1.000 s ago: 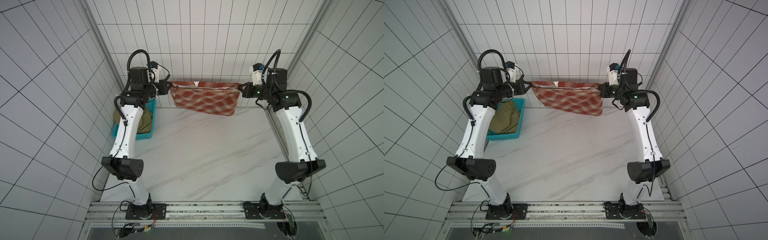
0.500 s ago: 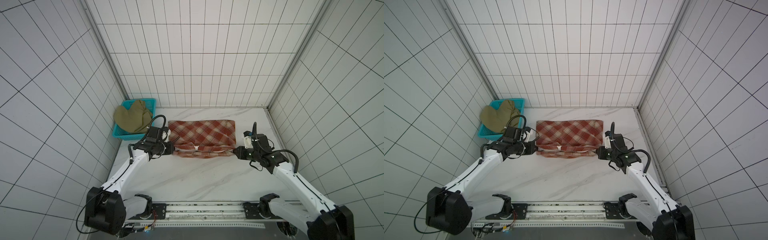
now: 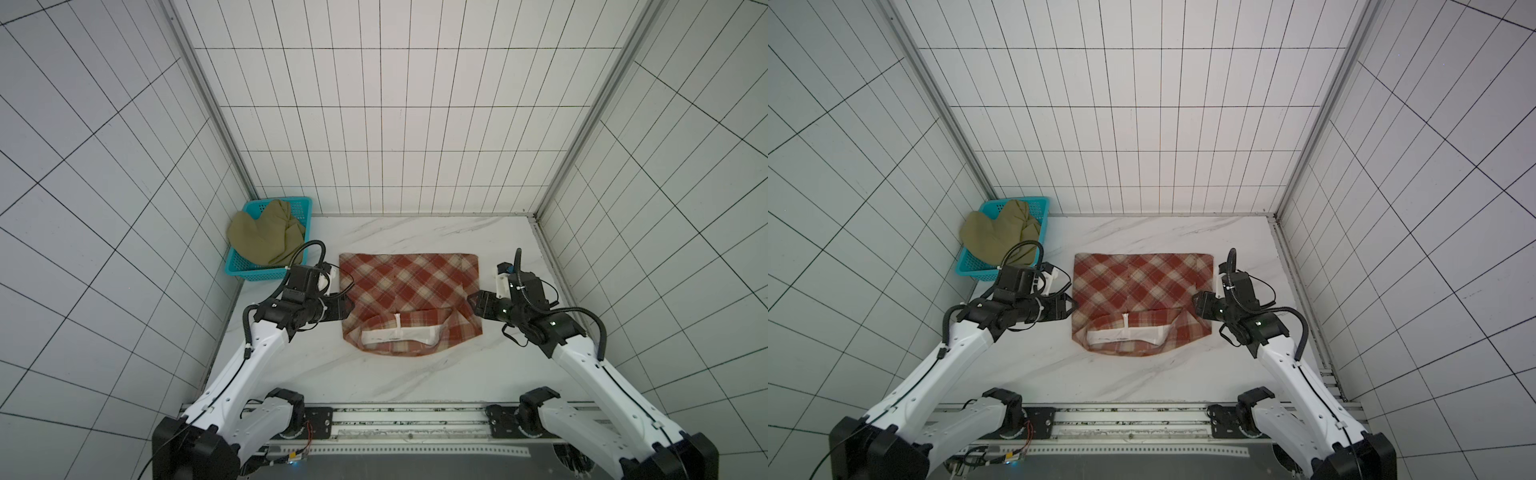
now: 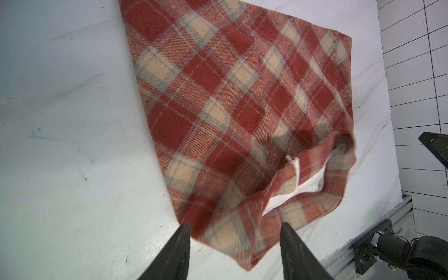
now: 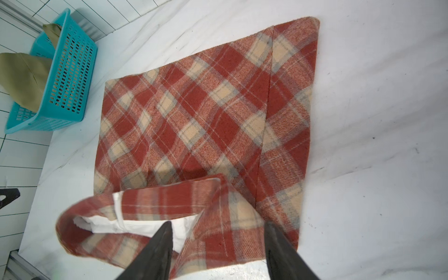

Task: Fold and stack skirts
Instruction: Flatten out the skirt at the center of the table.

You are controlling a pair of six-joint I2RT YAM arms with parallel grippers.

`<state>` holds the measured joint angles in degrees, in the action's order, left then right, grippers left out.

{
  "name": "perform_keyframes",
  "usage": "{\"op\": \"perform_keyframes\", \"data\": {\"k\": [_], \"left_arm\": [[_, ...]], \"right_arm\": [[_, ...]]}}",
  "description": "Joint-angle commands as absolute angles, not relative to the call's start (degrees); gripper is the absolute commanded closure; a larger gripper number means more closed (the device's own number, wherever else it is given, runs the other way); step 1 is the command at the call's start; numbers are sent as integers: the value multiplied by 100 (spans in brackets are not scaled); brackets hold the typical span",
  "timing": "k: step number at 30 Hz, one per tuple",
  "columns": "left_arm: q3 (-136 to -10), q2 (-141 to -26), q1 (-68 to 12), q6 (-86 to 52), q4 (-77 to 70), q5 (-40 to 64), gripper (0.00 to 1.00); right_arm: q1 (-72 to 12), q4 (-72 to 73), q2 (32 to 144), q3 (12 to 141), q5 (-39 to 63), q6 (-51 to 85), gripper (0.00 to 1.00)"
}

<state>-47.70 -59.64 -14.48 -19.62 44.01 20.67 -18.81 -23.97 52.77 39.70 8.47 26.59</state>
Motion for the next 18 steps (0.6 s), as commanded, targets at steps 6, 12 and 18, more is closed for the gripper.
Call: {"op": "perform_keyframes", "data": {"k": [6,12,18], "left_arm": [[-4929,-6371,-1459,-1862,4225,2058,43],[-5005,-7420,-1501,-1931,3763,2112,42],[-4854,-7983,-1571,-2299,3115,2076,43]], "right_arm": [[-1960,-2450,5433,3891,1170,2754,41],[-1953,-1979,6546,3998,1258,2718,42],[-1595,-1091,7423,3941,828,3168,44]]}}
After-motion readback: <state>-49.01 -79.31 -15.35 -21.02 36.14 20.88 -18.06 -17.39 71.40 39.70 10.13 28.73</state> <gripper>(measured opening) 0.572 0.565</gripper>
